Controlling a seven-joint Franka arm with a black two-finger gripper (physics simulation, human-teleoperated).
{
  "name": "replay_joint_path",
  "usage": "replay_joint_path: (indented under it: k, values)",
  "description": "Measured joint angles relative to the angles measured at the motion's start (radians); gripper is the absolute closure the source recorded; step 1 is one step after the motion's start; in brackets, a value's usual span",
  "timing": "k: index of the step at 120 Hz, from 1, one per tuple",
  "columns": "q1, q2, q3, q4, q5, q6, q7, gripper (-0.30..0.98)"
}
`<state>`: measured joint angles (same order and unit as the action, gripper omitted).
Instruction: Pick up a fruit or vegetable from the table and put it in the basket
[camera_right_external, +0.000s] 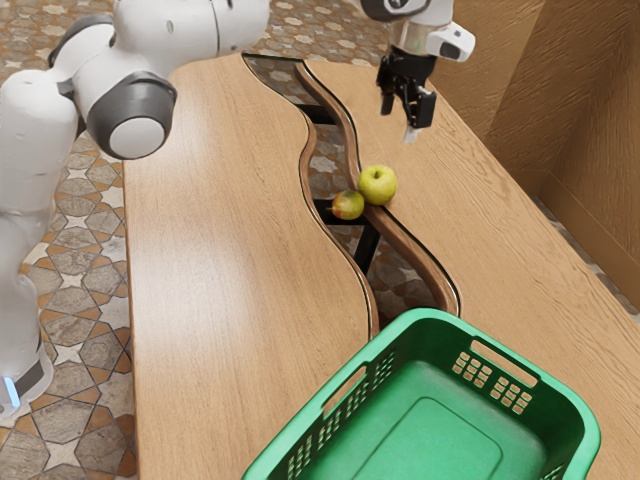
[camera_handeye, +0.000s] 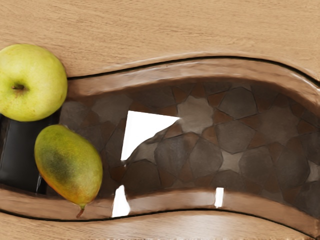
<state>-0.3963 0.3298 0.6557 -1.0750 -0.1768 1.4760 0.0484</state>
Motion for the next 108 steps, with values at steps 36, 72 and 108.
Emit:
replay_joint_path:
  k: [36, 72, 108]
  values:
    - [0.012, -0.03, 0.073, 0.006, -0.077, -0.107, 0.056, 0.0]
    - [0.091, 0.019, 0.146, -0.138, -0.081, -0.115, 0.088, 0.0]
    - [0.131, 0.114, 0.123, -0.224, -0.187, -0.032, 0.112, 0.0]
